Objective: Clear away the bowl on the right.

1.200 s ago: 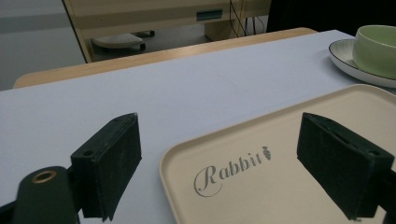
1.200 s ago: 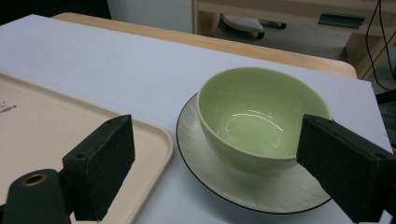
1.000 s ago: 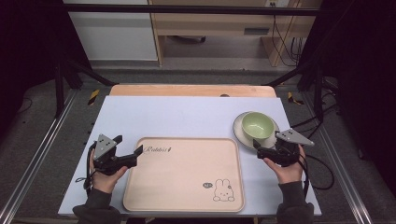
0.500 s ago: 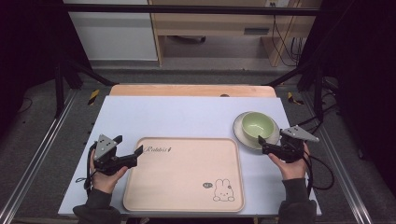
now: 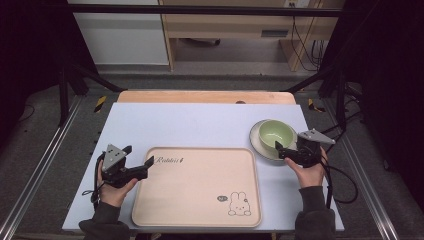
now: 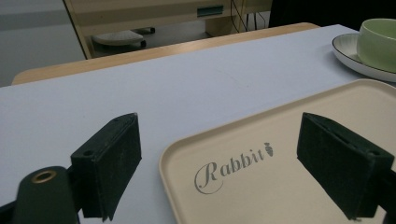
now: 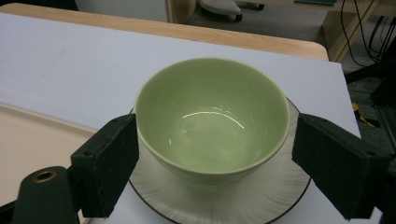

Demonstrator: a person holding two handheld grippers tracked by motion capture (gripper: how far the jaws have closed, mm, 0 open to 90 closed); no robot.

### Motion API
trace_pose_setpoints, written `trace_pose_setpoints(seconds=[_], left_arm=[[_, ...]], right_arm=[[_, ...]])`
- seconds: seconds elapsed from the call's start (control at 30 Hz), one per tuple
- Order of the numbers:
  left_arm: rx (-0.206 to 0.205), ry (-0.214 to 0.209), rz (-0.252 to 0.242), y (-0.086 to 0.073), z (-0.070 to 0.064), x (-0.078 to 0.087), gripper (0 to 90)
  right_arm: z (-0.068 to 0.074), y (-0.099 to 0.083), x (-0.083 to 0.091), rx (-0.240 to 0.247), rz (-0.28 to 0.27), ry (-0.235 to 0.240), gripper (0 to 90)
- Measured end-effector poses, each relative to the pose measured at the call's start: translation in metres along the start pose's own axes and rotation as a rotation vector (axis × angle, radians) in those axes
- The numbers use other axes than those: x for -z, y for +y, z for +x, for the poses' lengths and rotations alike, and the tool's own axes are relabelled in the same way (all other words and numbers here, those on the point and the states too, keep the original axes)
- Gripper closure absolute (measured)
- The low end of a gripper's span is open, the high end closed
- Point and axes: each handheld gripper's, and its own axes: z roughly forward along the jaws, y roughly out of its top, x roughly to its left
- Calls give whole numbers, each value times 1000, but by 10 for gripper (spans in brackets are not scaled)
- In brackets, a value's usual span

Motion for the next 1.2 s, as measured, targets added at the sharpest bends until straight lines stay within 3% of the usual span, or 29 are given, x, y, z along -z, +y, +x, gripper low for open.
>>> trace_pose_setpoints(seconds=[0.47,0.83,1.2], left_arm=[[-1,2,8,-1,0,-3,134],[0,3,17,-3,1,-5,134],[-1,4,24,-5,0,-7,134]], right_arm=[[-10,8,-12,-26,14,-4,174],[-10,18,-22,-15,21,-9,181],[-23,25,-37,-71,44,-12,194]])
